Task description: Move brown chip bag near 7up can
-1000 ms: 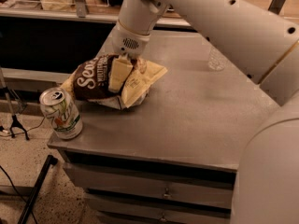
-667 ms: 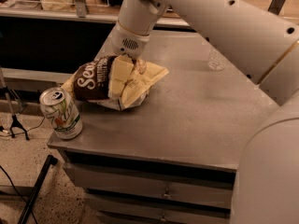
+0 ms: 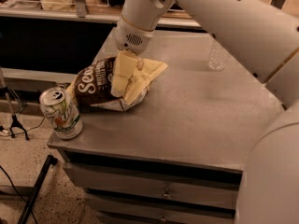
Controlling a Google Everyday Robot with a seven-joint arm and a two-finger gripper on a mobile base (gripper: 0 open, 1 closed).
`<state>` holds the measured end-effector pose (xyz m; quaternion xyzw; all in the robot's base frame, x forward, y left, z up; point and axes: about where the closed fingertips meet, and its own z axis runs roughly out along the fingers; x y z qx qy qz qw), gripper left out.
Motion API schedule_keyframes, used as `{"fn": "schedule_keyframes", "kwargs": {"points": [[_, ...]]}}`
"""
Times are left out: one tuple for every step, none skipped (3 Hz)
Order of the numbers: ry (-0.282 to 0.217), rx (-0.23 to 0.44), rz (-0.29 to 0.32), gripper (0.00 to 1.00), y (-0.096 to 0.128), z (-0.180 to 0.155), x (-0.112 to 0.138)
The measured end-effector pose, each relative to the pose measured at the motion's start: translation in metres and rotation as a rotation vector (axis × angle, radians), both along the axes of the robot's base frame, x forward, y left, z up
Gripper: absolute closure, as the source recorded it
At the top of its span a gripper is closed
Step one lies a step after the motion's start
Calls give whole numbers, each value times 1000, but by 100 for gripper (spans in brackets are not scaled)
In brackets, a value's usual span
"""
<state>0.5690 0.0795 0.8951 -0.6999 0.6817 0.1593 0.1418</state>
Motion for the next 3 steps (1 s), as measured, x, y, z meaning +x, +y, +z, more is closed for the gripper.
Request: {"fn": "schedule_keyframes", "kwargs": {"points": [[-19, -19, -20, 0, -13, 34, 8], [-43, -37, -46, 0, -20, 63, 24], [-107, -31, -68, 0, -17, 90, 50]]}}
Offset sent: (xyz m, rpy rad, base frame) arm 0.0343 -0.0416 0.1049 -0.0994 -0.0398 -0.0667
